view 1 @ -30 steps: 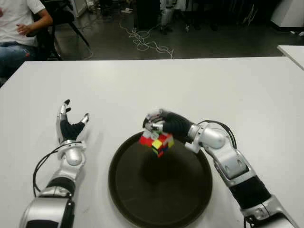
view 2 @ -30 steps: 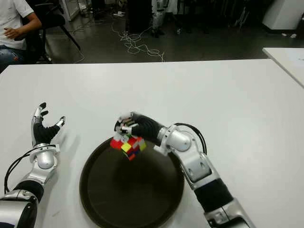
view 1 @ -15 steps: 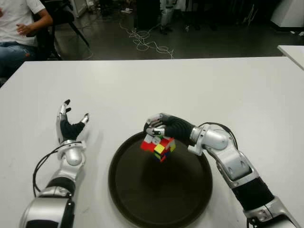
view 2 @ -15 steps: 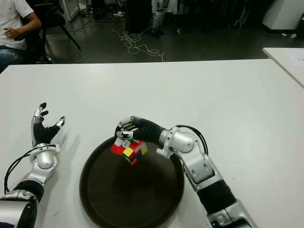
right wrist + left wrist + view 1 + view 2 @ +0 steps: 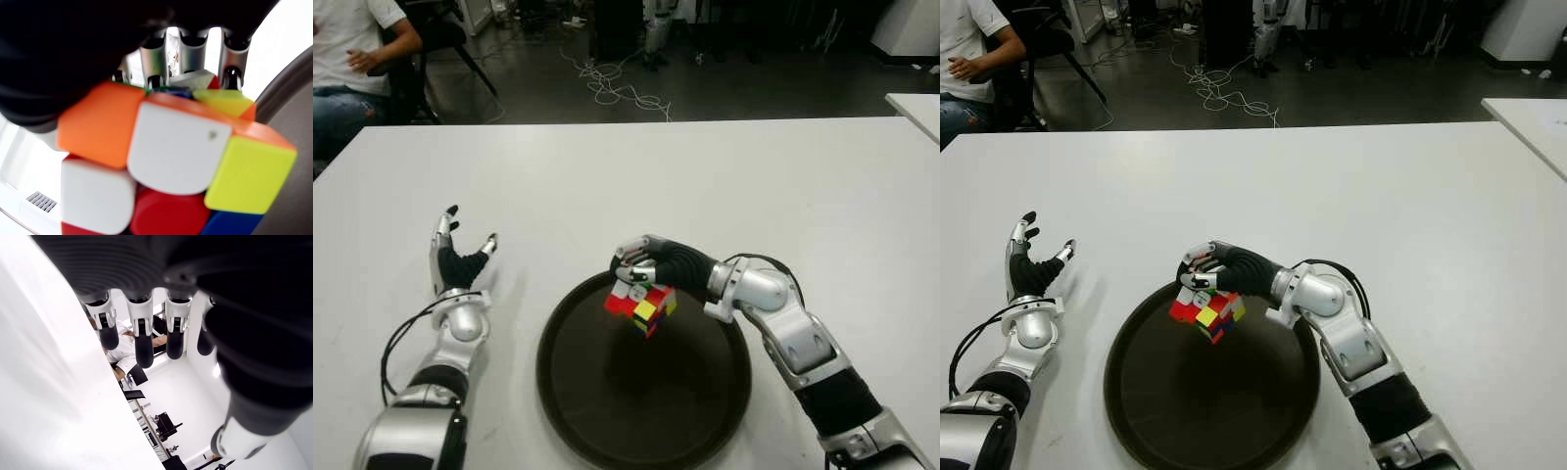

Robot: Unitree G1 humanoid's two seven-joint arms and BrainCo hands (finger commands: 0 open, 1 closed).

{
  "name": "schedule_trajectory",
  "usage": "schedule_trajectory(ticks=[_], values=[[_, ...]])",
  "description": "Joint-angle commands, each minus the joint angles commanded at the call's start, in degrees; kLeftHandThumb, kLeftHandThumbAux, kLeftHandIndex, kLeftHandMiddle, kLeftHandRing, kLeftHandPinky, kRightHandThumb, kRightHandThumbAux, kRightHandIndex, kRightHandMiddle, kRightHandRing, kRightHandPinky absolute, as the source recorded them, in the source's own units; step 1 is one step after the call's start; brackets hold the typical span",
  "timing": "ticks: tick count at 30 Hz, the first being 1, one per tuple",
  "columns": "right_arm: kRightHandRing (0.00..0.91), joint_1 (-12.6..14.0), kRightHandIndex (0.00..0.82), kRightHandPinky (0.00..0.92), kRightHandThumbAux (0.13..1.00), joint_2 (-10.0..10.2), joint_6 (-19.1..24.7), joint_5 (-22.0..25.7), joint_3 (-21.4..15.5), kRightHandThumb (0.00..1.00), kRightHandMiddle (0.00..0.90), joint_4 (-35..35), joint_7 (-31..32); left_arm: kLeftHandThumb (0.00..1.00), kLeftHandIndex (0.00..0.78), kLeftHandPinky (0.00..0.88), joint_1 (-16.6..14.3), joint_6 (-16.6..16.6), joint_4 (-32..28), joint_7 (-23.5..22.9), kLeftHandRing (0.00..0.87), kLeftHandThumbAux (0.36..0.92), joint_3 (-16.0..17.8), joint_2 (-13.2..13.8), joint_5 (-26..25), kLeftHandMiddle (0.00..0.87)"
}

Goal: Pick up the Rubik's Cube and put it in the plate

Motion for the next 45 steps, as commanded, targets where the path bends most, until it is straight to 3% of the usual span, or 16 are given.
schedule_trajectory(ticks=[7, 12, 16, 17, 18, 19, 20, 23, 27, 30, 45], values=[[0.815, -0.06, 0.437, 0.791, 0.729, 0.20, -0.40, -0.73, -0.17, 0.682, 0.810, 0.27, -1.54, 0.000, 0.119, 0.136, -0.06, 0.49, 0.00, 0.57, 0.149, 0.735, -0.06, -0.12, 0.15, 0.135], [0.812, 0.34, 0.437, 0.789, 0.729, 0.92, -0.55, -1.32, -0.46, 0.682, 0.797, 0.32, -3.99, 0.000, 0.124, 0.109, -0.03, 0.75, -0.09, 0.62, 0.139, 0.738, -0.09, -0.15, 0.14, 0.134], [0.696, 0.85, 0.427, 0.670, 0.732, 1.88, -1.11, -1.40, -0.98, 0.676, 0.660, 0.43, -6.34, 0.000, 0.129, 0.130, -0.10, 0.86, -0.07, 0.30, 0.140, 0.752, 0.06, -0.16, -0.08, 0.135], [0.621, 0.91, 0.387, 0.581, 0.722, 2.00, -1.42, -1.43, -1.06, 0.436, 0.582, 0.52, -6.71, 0.000, 0.131, 0.134, -0.10, 0.85, -0.07, 0.26, 0.143, 0.756, 0.07, -0.17, -0.11, 0.138], [0.593, 0.91, 0.372, 0.549, 0.719, 2.10, -2.68, -1.27, -1.20, 0.348, 0.554, 0.98, -6.85, 0.000, 0.132, 0.135, -0.11, 0.77, -0.11, 0.25, 0.144, 0.757, 0.07, -0.15, -0.11, 0.139], [0.474, 0.90, 0.284, 0.432, 0.688, 2.17, -3.62, -1.14, -1.29, 0.223, 0.442, 1.33, -6.92, 0.000, 0.131, 0.137, -0.11, 0.71, -0.15, 0.25, 0.147, 0.767, 0.06, -0.14, -0.10, 0.139], [0.397, 0.89, 0.227, 0.356, 0.669, 2.20, -4.27, -1.05, -1.34, 0.142, 0.369, 1.60, -6.94, 0.000, 0.131, 0.138, -0.11, 0.68, -0.18, 0.25, 0.148, 0.774, 0.06, -0.13, -0.10, 0.140], [0.259, -0.06, 0.135, 0.217, 0.641, 2.45, -5.77, 0.80, -1.71, 0.046, 0.244, 3.87, -4.87, 0.000, 0.126, 0.141, -0.05, 0.59, -0.24, 0.16, 0.149, 0.782, 0.07, -0.16, -0.14, 0.137], [0.092, -1.87, 0.039, 0.074, 0.635, 2.26, -7.56, 4.88, -1.96, 0.009, 0.083, 7.50, 1.50, 0.000, 0.134, 0.137, -0.01, 0.35, -0.32, -0.18, 0.143, 0.817, 0.28, -0.27, -0.46, 0.134], [0.031, -2.52, 0.012, 0.025, 0.640, 2.24, -8.27, 6.13, -2.40, 0.003, 0.028, 8.82, 3.55, 0.000, 0.133, 0.126, 0.00, 0.25, -0.31, -0.27, 0.139, 0.820, 0.50, -0.41, -0.77, 0.132], [0.000, -4.02, 0.000, 0.000, 0.674, 3.73, -15.27, 7.36, -4.25, 0.000, 0.000, 15.10, 6.44, 0.000, 0.118, 0.110, -0.03, 0.54, -0.04, 0.39, 0.140, 0.779, 0.38, -0.42, -0.38, 0.135]])
